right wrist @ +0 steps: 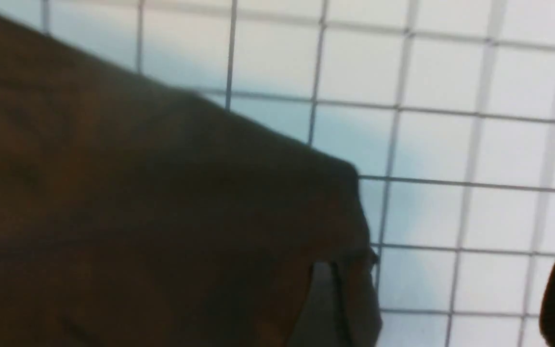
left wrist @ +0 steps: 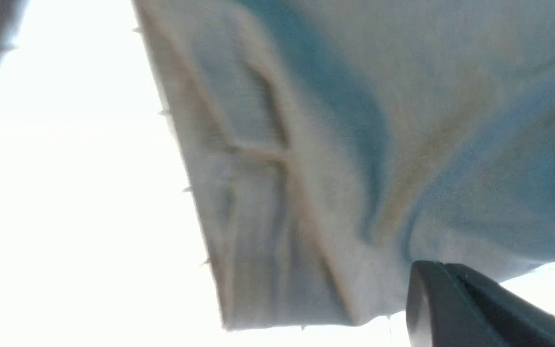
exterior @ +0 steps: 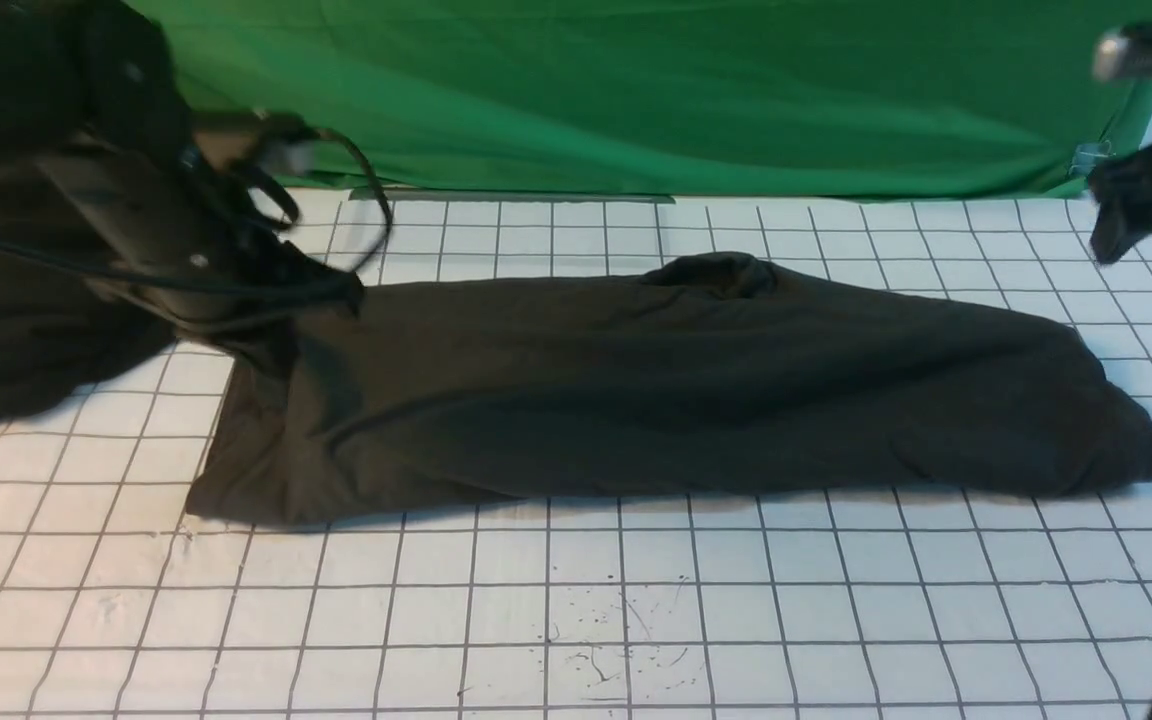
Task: Fold a long-sleeved shirt over a white checkered tablecloth.
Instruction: 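Pull the folded dark garment lengthwise by its ends to straighten it flat on the table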
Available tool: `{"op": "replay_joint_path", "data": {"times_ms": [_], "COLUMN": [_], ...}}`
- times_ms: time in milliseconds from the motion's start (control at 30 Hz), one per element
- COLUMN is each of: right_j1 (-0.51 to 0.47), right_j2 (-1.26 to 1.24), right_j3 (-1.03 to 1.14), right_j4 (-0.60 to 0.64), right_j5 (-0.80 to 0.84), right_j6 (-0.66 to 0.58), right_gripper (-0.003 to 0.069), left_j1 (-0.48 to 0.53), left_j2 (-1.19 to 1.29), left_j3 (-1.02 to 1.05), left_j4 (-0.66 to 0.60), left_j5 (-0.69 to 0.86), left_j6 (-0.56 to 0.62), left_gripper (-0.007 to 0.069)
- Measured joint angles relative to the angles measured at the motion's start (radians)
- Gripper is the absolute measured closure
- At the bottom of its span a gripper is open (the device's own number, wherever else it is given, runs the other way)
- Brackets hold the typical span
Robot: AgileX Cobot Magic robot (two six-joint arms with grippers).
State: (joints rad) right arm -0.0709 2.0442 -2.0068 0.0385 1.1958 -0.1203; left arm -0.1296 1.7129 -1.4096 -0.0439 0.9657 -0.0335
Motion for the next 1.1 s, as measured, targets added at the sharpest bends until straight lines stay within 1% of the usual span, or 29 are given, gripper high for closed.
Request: {"op": "replay_joint_path", "data": {"times_ms": [67, 100, 200, 267, 300, 367, 400, 433, 467, 500, 533, 600, 633, 700, 767, 800, 833, 867, 900, 967, 1033, 1100], "right_j1": [0.002, 0.012, 0.036, 0.057, 0.066, 0.082, 0.092, 0.094, 0.108, 0.114, 0.119, 0.121, 0.121, 0.121, 0.121, 0.121, 0.121, 0.121, 0.121, 0.121, 0.121, 0.121], "right_j2": [-0.027, -0.065, -0.106, -0.113, -0.113, -0.112, -0.112, -0.112, -0.112, -0.112, -0.112, -0.112, -0.112, -0.112, -0.112, -0.112, -0.112, -0.112, -0.112, -0.112, -0.112, -0.112], "right_j3": [0.000, 0.004, 0.020, 0.027, 0.028, 0.030, 0.031, 0.031, 0.031, 0.031, 0.031, 0.031, 0.031, 0.031, 0.031, 0.031, 0.031, 0.031, 0.031, 0.031, 0.031, 0.032], "right_j4": [0.009, 0.013, 0.021, 0.027, 0.028, 0.028, 0.028, 0.028, 0.029, 0.029, 0.029, 0.032, 0.033, 0.033, 0.033, 0.033, 0.033, 0.033, 0.033, 0.033, 0.033, 0.033], "right_j5": [0.004, 0.010, 0.017, 0.018, 0.019, 0.019, 0.019, 0.019, 0.019, 0.019, 0.020, 0.021, 0.021, 0.021, 0.021, 0.021, 0.021, 0.021, 0.021, 0.021, 0.021, 0.021], "right_j6": [0.000, -0.013, -0.031, -0.032, -0.032, -0.031, -0.032, -0.032, -0.033, -0.034, -0.035, -0.036, -0.036, -0.036, -0.036, -0.036, -0.039, -0.041, -0.046, -0.056, -0.058, -0.063], "right_gripper": [0.0172, 0.0214, 0.0272, 0.0295, 0.0301, 0.0307, 0.0309, 0.0309, 0.0309, 0.0309, 0.0309, 0.0310, 0.0311, 0.0311, 0.0311, 0.0311, 0.0311, 0.0311, 0.0311, 0.0311, 0.0311, 0.0311], "left_j1": [0.019, 0.042, 0.050, 0.049, 0.049, 0.049, 0.049, 0.049, 0.049, 0.049, 0.049, 0.049, 0.049, 0.049, 0.049, 0.049, 0.049, 0.049, 0.049, 0.049, 0.049, 0.049], "left_j2": [-0.013, -0.018, 0.000, 0.024, 0.044, 0.079, 0.104, 0.109, 0.145, 0.161, 0.181, 0.203, 0.214, 0.226, 0.247, 0.255, 0.260, 0.260, 0.260, 0.256, 0.243, 0.207], "left_j3": [0.000, 0.000, 0.011, 0.020, 0.027, 0.034, 0.037, 0.038, 0.041, 0.041, 0.041, 0.041, 0.041, 0.041, 0.041, 0.041, 0.041, 0.041, 0.041, 0.041, 0.041, 0.048], "left_j4": [-0.008, -0.014, -0.009, -0.004, -0.002, 0.012, 0.031, 0.031, 0.055, 0.062, 0.069, 0.067, 0.064, 0.061, 0.057, 0.051, 0.044, 0.044, 0.037, 0.034, 0.044, 0.052], "left_j5": [0.019, 0.049, 0.064, 0.057, 0.044, 0.016, -0.003, -0.006, -0.035, -0.045, -0.057, -0.070, -0.078, -0.087, -0.092, -0.090, -0.086, -0.085, -0.077, -0.051, -0.024, 0.006], "left_j6": [-0.002, 0.003, 0.026, 0.033, 0.040, 0.041, 0.041, 0.041, 0.041, 0.041, 0.041, 0.047, 0.058, 0.074, 0.111, 0.117, 0.119, 0.119, 0.124, 0.127, 0.120, 0.100], "left_gripper": [0.0624, 0.0624, 0.0620, 0.0604, 0.0584, 0.0533, 0.0480, 0.0471, 0.0397, 0.0358, 0.0300, 0.0227, 0.0200, 0.0187, 0.0212, 0.0249, 0.0316, 0.0329, 0.0386, 0.0547, 0.0596, 0.0611]}}
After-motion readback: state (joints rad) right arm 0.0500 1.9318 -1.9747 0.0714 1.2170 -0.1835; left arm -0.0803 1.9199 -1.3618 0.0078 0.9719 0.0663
